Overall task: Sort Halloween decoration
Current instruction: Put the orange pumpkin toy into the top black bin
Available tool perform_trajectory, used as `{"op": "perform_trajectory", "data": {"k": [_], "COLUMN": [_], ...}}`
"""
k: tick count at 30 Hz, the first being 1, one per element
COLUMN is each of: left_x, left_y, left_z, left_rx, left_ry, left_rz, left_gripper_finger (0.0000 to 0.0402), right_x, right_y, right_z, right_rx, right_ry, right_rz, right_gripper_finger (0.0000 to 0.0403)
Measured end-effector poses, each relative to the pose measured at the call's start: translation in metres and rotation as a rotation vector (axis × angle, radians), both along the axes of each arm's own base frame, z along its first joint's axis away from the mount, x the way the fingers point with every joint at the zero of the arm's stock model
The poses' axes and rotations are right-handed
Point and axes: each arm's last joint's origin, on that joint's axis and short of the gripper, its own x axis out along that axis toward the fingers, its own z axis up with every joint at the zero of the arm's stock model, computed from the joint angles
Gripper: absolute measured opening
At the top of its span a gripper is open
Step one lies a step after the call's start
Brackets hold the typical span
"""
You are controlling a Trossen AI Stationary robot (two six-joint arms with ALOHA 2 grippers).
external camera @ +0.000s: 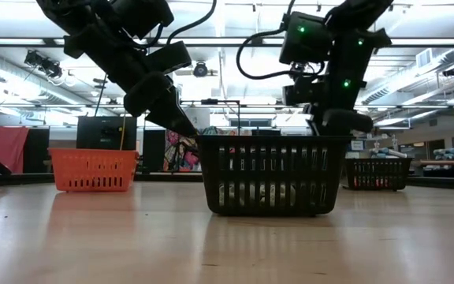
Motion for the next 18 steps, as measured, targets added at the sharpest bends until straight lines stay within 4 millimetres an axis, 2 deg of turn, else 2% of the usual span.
{"op": "perform_trajectory", "data": {"k": [8,13,18], "left_x": [-0.001,-0.001,-0.001], "left_y": [0.000,0.000,0.000], "left_z": [-0.001,-0.001,-0.001], "left_rx": [0.001,0.001,0.001], "left_ry": [0.013,0.013,0.013], "left_rz": [0.000,0.000,0.000], "left_gripper_finger": [0.0204,0.0204,0.0204], "right_x": [-0.015,-0.036,-0.059], "right_y": [-0.004,-0.010,-0.023], "right_z": [0.027,0.046,0.044], "right_rx": [-0.146,-0.205,-0.172], "right_ry": [-0.030,-0.036,-0.021], "right_rz": [-0.102,-0.216,-0.377], "right_gripper_finger": [0.0098,0.0098,0.0106]}}
